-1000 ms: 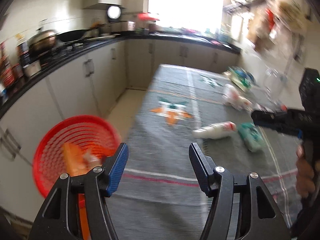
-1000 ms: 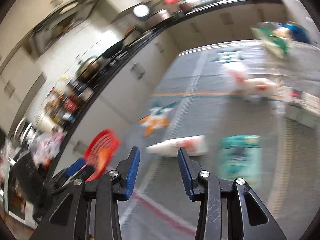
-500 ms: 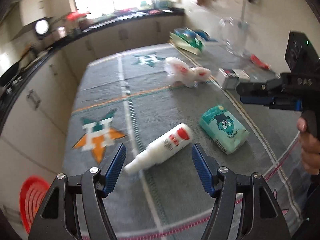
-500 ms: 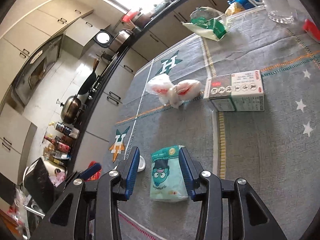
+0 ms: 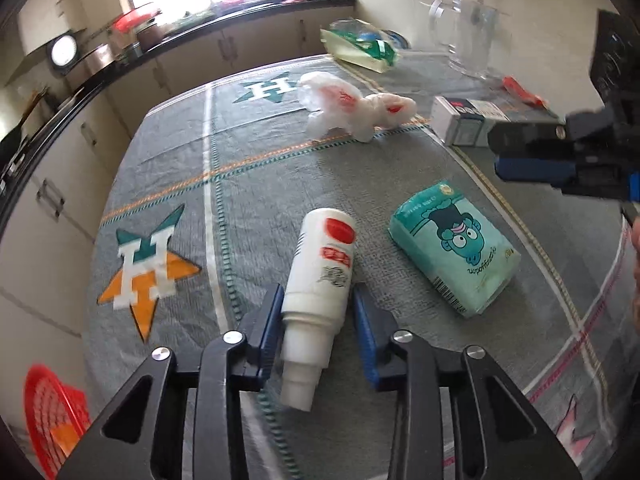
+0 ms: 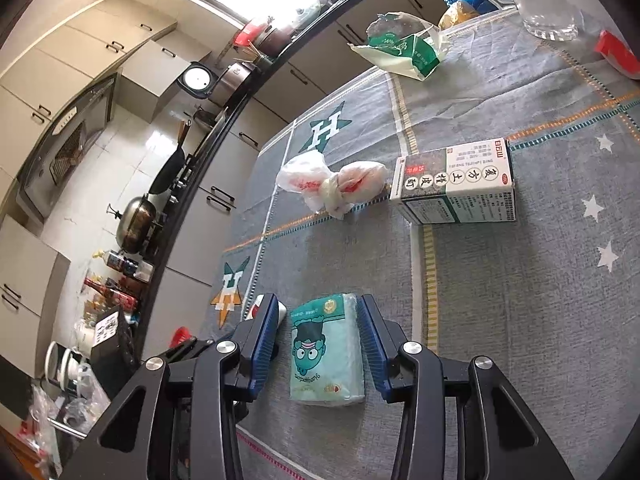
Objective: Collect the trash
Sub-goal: 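Grasp the white lotion bottle with the left tool while the right tool grasps the teal wipes pack, then lift the lotion bottle and teal wipes pack off the table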
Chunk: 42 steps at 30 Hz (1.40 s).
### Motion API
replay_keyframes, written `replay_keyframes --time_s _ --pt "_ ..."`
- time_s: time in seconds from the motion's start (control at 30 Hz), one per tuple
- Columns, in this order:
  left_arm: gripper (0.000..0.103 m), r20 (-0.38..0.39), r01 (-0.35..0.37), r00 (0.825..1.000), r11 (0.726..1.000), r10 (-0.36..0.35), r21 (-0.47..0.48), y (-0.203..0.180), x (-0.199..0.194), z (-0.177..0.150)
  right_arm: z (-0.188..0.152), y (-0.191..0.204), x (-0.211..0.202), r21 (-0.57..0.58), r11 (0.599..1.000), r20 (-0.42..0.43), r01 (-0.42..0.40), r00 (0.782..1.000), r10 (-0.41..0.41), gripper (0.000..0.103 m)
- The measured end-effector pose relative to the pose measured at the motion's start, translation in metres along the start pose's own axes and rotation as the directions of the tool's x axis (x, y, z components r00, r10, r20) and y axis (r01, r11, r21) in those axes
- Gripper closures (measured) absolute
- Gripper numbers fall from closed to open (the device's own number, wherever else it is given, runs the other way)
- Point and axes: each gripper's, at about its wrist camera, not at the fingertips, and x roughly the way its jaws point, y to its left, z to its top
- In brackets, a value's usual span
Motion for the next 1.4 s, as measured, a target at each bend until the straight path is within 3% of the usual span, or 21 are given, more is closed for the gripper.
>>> replay_keyframes --time_s 0.17,0.33,0.47,0.67,0.8,0.97,1.07,1.13,1.4 --pt "0.072 0.005 -0.014 1.0 0.989 0.015 -0.15 0.006 0.0 -0.002 -0.004 0.008 0.008 -0.06 0.996 -0.008 0.06 0.998 -0.061 0.056" --pt "0.071 0.035 -0.013 0.999 0.982 0.02 -0.186 0.008 0.003 0.0 -0.012 0.017 0.019 -0.123 0.985 -0.024 0.12 0.992 -0.124 0.056" --pt "0.074 0.08 0.03 0.997 0.97 -0.01 -0.241 0.02 -0.001 -0.007 -0.014 0.02 0.025 -0.148 0.979 -0.032 0.14 0.989 -0.146 0.055" --pt "0.074 0.189 0.035 0.982 0.951 0.026 -0.309 0.041 -0.025 -0.012 -0.024 0.03 0.038 -0.223 0.957 -0.046 0.183 0.979 -0.198 0.054" --pt "0.074 0.24 0.007 0.968 0.942 0.078 -0.335 0.047 -0.038 -0.014 -0.037 0.047 0.049 -0.345 0.907 -0.027 0.242 0.963 -0.267 0.046" --pt "0.074 0.25 0.001 0.964 0.94 0.09 -0.342 0.048 -0.04 -0.013 -0.055 0.063 0.063 -0.491 0.798 0.035 0.351 0.923 -0.384 0.042" --pt "0.074 0.249 -0.013 0.963 0.943 0.1 -0.331 0.045 -0.04 -0.014 -0.053 0.061 0.061 -0.487 0.793 0.044 0.367 0.917 -0.397 0.051" --pt "0.074 0.251 -0.02 0.962 0.944 0.108 -0.329 0.044 -0.041 -0.014 -0.049 0.056 0.057 -0.463 0.81 0.039 0.361 0.921 -0.388 0.062" --pt "0.074 0.254 -0.024 0.961 0.952 0.106 -0.305 0.037 -0.038 -0.012 -0.036 0.056 0.019 -0.365 0.877 0.153 0.312 0.95 -0.274 0.064"
